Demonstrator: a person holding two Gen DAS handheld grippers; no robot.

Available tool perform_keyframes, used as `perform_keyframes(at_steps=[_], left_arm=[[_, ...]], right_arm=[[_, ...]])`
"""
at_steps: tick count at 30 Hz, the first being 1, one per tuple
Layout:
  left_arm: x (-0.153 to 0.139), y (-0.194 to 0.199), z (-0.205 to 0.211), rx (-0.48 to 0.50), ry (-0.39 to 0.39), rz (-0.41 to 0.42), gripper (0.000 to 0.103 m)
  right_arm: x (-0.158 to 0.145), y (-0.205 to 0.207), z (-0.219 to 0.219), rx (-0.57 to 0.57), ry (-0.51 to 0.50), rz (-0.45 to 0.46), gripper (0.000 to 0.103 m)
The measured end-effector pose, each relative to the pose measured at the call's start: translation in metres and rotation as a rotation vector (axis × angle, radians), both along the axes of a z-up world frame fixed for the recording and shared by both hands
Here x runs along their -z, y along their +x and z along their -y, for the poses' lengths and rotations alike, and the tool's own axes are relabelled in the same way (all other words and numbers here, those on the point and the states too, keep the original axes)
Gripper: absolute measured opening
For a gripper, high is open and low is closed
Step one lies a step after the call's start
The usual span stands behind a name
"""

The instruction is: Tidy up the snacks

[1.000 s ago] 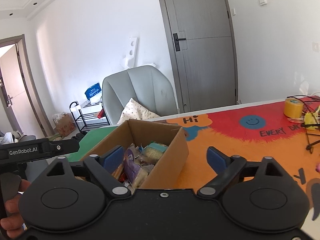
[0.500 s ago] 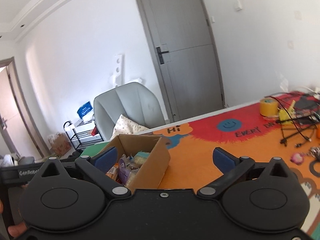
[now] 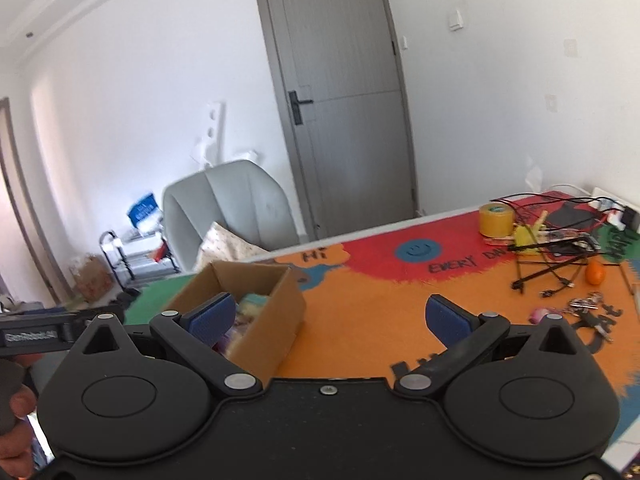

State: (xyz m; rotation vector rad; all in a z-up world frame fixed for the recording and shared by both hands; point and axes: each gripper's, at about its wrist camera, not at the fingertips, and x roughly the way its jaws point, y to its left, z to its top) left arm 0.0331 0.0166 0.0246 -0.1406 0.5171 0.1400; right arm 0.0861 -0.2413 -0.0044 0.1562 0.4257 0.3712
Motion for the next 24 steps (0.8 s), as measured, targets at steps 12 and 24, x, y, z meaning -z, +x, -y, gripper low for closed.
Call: perform_keyframes(at_steps=[12,24], left_arm=[[-0.005,-0.023,0.002,0.014,0.075,-0.043,0.103],[-0.003,-0.039,0.002,0.052,0.105,-0.094,0.103]], right_arm=[[0.002,-0.021,0.019,0.017,-0.076,-0.052,0.103],[0.002,-0.032,0.026,-0.033,-0.1,-0.096,0.103]])
